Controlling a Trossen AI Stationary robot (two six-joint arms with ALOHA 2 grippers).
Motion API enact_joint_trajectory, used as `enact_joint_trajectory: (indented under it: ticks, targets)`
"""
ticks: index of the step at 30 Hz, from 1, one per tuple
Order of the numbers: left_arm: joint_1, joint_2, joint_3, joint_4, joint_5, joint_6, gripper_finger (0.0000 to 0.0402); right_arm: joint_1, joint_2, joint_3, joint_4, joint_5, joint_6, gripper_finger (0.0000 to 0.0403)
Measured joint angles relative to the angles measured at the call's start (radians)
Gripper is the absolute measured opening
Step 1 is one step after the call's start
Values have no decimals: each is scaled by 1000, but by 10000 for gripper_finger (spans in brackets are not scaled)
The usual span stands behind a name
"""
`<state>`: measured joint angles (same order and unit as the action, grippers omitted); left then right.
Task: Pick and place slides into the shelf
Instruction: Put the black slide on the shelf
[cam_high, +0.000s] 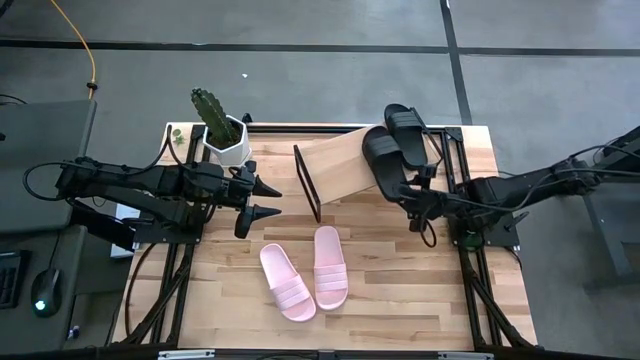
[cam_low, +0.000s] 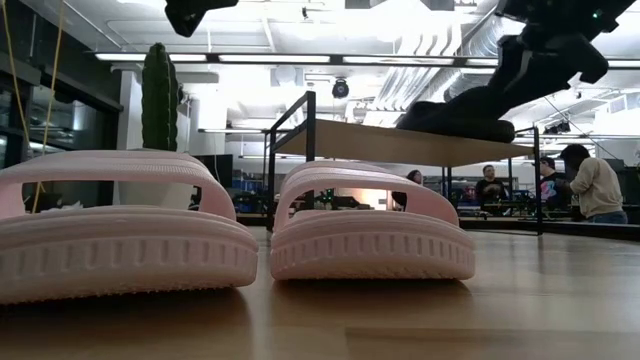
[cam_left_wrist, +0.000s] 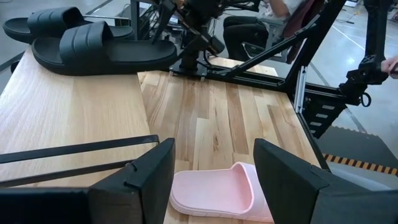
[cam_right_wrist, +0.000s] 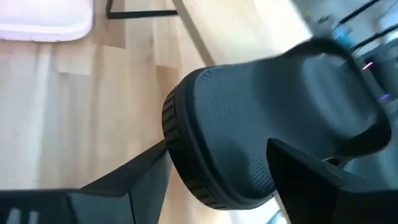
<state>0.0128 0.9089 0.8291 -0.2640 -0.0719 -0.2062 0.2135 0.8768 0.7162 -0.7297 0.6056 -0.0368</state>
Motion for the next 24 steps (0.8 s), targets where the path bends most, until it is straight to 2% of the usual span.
enact_joint_trajectory:
  ticks: [3,10,16,24]
  targets:
    - [0,0,0,0,0,0,207,-32,2,0,-14,-69,37,257]
    - [0,0,0,0,0,0,207,-51,5,0,-4,-120,39,257]
    - [0,6,0,-1,0,0,207,-73,5,0,10,-212,99,257]
    - [0,6,0,-1,0,-6,207,-77,-1,1,11,-241,99,257]
